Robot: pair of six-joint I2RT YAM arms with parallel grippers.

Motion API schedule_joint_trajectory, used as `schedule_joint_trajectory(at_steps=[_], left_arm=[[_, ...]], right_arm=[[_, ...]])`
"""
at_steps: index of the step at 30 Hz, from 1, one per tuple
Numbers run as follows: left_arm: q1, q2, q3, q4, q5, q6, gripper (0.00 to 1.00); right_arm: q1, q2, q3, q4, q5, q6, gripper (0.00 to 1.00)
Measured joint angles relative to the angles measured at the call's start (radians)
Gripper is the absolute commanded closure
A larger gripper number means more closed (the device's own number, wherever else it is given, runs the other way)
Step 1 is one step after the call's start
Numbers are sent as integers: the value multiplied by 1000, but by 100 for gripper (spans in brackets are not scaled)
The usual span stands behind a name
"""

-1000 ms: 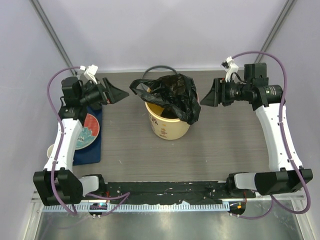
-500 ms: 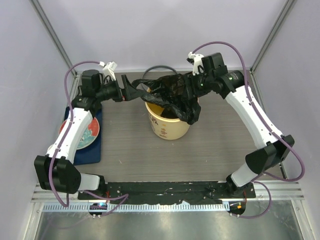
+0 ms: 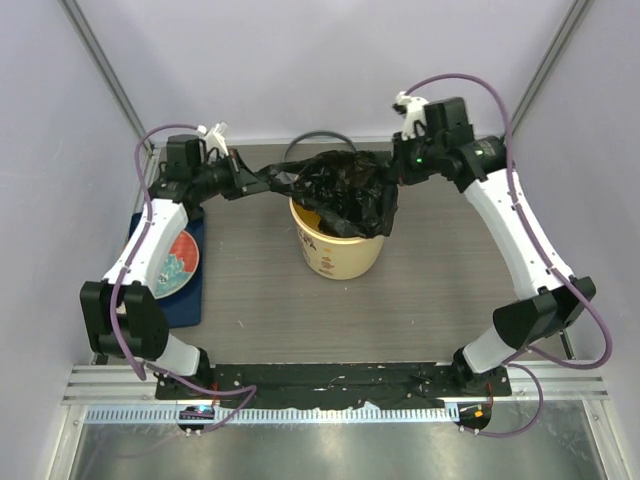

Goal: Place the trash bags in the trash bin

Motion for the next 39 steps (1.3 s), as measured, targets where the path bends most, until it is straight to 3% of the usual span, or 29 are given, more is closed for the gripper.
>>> schedule_joint_trajectory(at_steps=[8,22,24,25,28,32,35,39], left_arm=[[58,-37,-38,-65,105,55,100],[34,84,-100,-137,55,175,100],[24,88,-100,-134,52,195,83],[23,88,-97,-140,54,213,52],[42,86,-55,-184,80,283,24],[171,0,-22,-202,159,343,21],[252,-53,98,-264,218,472,23],[148,-81,282,-359,264,702,24]], right_arm=[[-267,-85,-170,-29,-249,9,99],[-293,-5,-382,56,-467,-15,99],[-293,-5,-388,72,-487,-15,99],[-293,-5,-388,82,-496,-16,99],[-294,-6,-385,97,-525,-16,99],[-296,-21,-381,101,-555,-16,99],[-296,-50,-381,101,-568,-17,99],[-296,-80,-381,98,-572,-24,99]])
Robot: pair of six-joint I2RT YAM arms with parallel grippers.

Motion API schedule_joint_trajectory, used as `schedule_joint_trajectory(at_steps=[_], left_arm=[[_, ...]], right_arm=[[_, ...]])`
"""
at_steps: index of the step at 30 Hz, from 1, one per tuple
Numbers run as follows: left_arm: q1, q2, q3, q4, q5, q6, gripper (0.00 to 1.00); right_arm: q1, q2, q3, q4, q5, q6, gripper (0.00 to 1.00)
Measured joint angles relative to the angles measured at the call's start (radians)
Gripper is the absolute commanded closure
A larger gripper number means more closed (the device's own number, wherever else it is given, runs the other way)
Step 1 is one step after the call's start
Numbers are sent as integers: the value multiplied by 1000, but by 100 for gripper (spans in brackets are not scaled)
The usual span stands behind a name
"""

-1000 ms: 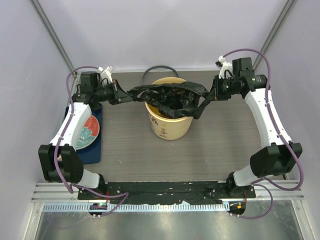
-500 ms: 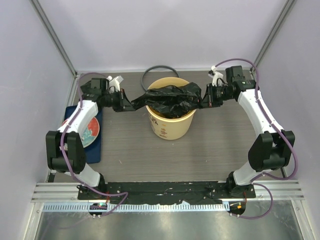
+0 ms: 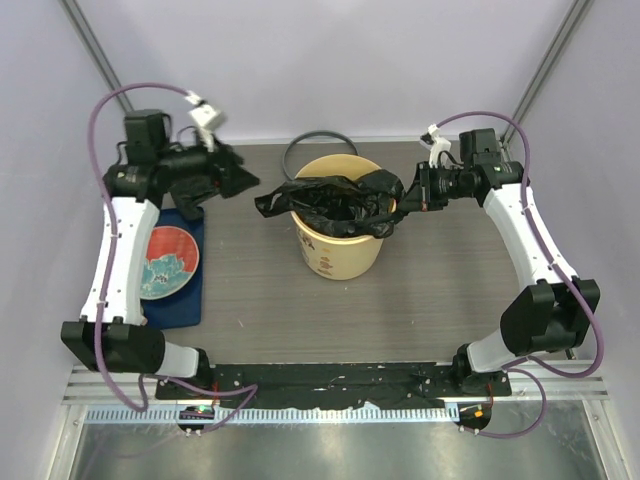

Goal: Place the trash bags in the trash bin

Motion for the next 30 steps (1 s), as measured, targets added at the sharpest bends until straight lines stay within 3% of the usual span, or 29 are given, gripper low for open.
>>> schedule_joint_trajectory(at_steps=[5,7,10,14,16,17,18,21,24,27,30], left_arm=[[-372,46,120,-163,-42,327,28],[-451,88,139,-227,-74,421,36],[-529,189,201,-335,-150,560,38],[-578,275,229,-419,-206,659,39],[-593,285,230,-444,-241,695,44],[-598,285,231,-457,-255,710,49],[-604,286,234,-472,-265,727,64],[-613,292,256,-521,-278,767,87],[-618,290,270,-521,-292,776,93],[-620,261,240,-468,-310,757,89],[-619,190,158,-406,-315,734,100]], right_arm=[[0,-3,0,-3,-3,-7,99],[0,-3,2,-8,-4,-13,99],[0,-3,6,-17,-4,-22,99],[0,-3,13,-27,-4,-28,99],[0,-3,13,-29,-4,-29,99],[0,-3,13,-31,-4,-30,99],[0,-3,13,-31,-4,-30,99],[0,-3,16,-32,-3,-35,99],[0,-3,27,-38,-2,-45,99],[0,-3,46,-42,-4,-51,99],[0,-3,60,-42,-12,-52,99]])
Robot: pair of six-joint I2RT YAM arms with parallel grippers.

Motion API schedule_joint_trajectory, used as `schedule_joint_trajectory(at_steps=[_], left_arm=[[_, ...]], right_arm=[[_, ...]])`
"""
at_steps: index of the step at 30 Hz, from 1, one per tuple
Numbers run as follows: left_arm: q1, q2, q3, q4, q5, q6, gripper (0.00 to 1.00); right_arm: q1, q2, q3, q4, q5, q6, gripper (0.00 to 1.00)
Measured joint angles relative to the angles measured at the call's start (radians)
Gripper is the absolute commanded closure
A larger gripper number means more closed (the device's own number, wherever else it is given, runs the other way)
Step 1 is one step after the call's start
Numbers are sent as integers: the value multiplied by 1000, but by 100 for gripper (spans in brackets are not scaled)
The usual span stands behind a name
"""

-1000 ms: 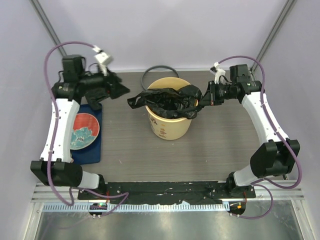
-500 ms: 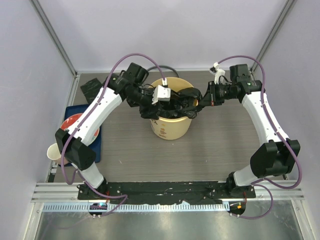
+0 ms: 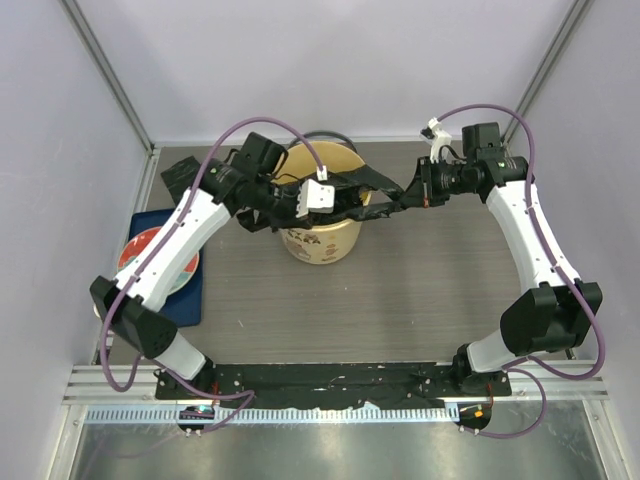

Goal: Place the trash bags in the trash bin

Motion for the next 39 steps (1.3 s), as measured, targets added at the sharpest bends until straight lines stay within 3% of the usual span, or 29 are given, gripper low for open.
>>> schedule_joint_trajectory(at_steps=[14,21,33,36,37,39], left_arm=[[5,-70,-27,29,38,-11,100],[6,-176,-197,41,-5,66,100],[39,-191,-414,206,-56,58,100],[48,-190,-449,224,-56,59,84],[50,-190,-449,223,-55,61,64],[53,-190,-433,203,-49,54,47]], right_arm=[[0,0,19,11,-46,7,99],[2,32,29,55,-14,9,99],[43,276,27,219,23,83,99],[51,287,23,242,27,90,99],[53,290,23,248,26,93,99],[53,291,24,256,23,98,99]])
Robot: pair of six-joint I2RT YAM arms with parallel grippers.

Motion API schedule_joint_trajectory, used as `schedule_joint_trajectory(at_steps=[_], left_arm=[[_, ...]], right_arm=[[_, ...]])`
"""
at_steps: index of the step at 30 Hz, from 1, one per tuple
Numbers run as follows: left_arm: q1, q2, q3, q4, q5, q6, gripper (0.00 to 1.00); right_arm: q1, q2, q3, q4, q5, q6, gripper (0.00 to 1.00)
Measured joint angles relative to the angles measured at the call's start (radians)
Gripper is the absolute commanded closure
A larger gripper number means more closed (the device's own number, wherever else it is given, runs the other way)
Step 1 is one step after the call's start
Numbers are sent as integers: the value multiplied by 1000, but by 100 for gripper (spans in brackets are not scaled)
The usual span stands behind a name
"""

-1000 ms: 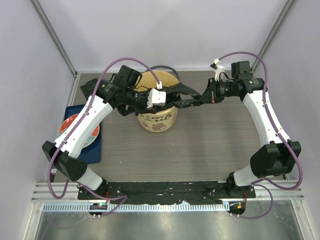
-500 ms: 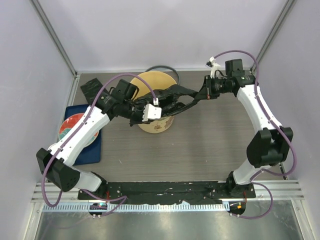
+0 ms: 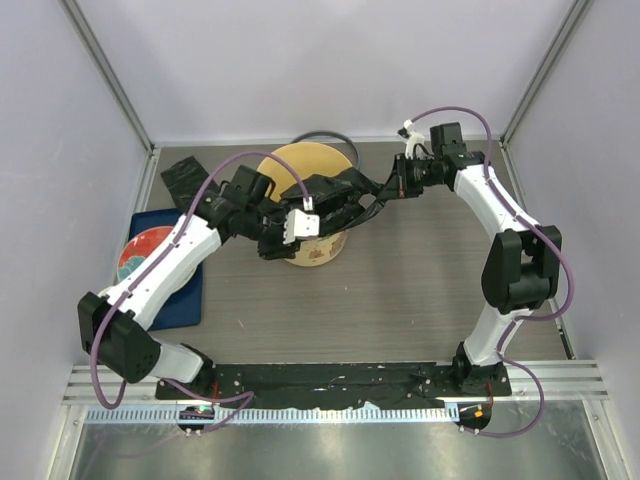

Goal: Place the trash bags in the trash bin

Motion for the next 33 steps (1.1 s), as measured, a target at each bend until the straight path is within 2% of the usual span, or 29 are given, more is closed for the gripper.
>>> schedule_joint_trajectory(at_steps=[1,3,7,12,15,20,23,24,26,27,30,33], left_arm=[[3,-1,20,-26,5,-16,41],[4,-9,72,-59,22,-50,36],[5,-91,166,-84,69,-140,35],[14,-224,192,-58,88,-251,33],[27,-236,190,8,42,-318,31],[40,-170,154,164,-96,-376,30],[46,-129,114,216,-156,-371,38],[52,-116,102,229,-174,-367,49],[64,-100,89,250,-190,-369,61],[79,-93,87,262,-193,-379,70],[148,-79,88,318,-196,-414,85],[230,-47,103,359,-189,-465,95]], right_arm=[[0,0,0,8,-3,5,99],[-1,0,3,23,-9,15,99],[1,0,15,61,-19,34,99],[19,0,18,85,-19,43,99],[35,0,18,93,-19,43,99],[51,0,29,94,-18,49,99],[57,0,48,97,-14,57,99],[58,0,55,99,-12,59,99],[60,0,71,101,-5,61,99],[61,0,80,101,0,61,99],[65,2,98,105,22,62,99],[69,14,123,110,47,62,99]])
